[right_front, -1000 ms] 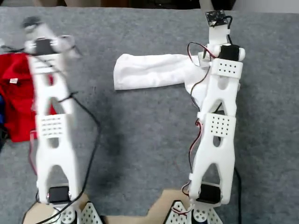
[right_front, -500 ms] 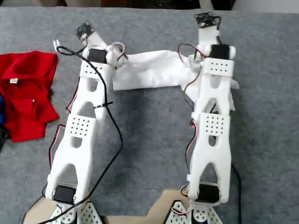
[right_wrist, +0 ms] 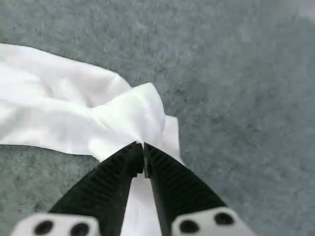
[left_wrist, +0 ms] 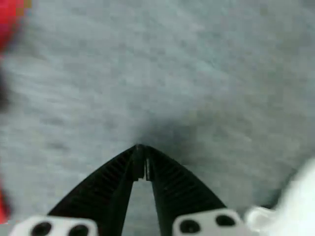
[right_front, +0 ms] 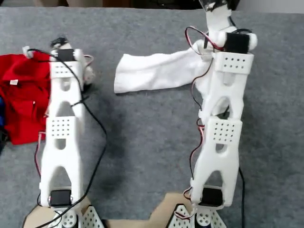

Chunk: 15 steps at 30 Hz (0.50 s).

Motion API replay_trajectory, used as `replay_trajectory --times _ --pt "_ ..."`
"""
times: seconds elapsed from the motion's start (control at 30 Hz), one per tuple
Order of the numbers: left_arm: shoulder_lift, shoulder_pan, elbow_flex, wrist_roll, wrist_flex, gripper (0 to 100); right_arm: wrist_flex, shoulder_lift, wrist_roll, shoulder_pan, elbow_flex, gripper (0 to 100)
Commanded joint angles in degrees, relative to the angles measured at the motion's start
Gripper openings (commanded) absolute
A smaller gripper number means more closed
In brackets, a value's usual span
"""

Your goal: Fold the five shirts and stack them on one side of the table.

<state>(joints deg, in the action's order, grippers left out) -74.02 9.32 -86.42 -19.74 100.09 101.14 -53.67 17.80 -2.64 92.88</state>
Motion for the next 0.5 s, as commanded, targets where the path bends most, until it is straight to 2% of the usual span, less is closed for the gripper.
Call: replay_trajectory --times 0.0,0.23,0.33,0.47 --pt "9.36 1.23 4.75 2.29 1.05 2 1.23 7.43 1.76 -1.8 0.66 0.5" --pt "21.93 -9.93 10.2 1.76 -1.23 2 1.23 17.1 1.85 -1.1 -16.57 0.5" --pt "21.76 -13.19 10.81 1.76 -8.7 2 1.23 23.25 2.73 0.22 -28.7 0.5" --pt "17.45 -14.86 15.56 -0.44 -25.67 2 0.79 31.08 4.66 0.75 -45.85 0.5"
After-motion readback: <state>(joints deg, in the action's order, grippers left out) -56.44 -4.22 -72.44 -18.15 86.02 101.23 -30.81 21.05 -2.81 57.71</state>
